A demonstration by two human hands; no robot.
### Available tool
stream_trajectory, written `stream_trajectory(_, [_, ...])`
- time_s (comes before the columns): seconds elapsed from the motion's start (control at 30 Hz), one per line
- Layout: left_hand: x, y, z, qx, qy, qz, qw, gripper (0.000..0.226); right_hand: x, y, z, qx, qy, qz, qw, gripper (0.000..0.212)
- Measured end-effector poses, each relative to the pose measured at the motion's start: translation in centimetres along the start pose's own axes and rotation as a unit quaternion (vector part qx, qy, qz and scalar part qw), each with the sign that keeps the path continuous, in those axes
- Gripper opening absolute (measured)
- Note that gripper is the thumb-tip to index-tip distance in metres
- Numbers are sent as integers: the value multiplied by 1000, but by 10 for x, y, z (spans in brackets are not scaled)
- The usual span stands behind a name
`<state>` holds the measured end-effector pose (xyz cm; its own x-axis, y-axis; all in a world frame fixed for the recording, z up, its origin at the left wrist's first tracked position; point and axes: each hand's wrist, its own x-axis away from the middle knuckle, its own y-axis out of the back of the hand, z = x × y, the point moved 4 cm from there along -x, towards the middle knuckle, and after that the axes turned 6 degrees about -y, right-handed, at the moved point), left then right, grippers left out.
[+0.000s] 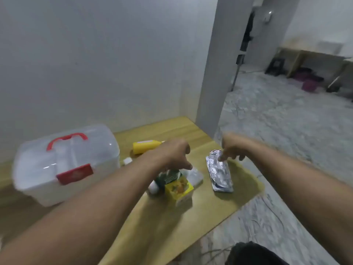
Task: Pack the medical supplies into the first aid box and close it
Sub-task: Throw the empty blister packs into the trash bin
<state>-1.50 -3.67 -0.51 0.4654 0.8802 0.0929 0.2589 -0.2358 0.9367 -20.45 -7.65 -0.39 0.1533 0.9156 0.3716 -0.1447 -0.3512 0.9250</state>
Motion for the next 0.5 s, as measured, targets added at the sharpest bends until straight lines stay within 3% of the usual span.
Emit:
stream_trajectory(0.3, [-35,-41,-27,-11,19,-50,998,47,-7,-39,-36,-143,7,-67,987,42])
stream_trajectory(0.43, [-47,-55,-40,-3,45,-34,998,23,-7,-38,-52,-171,26,-98,980,32])
stream_trajectory(0.5, [-51,-59,-48,9,65,-42,997,23,-8,-36,-63,-216,23,-92,972,28])
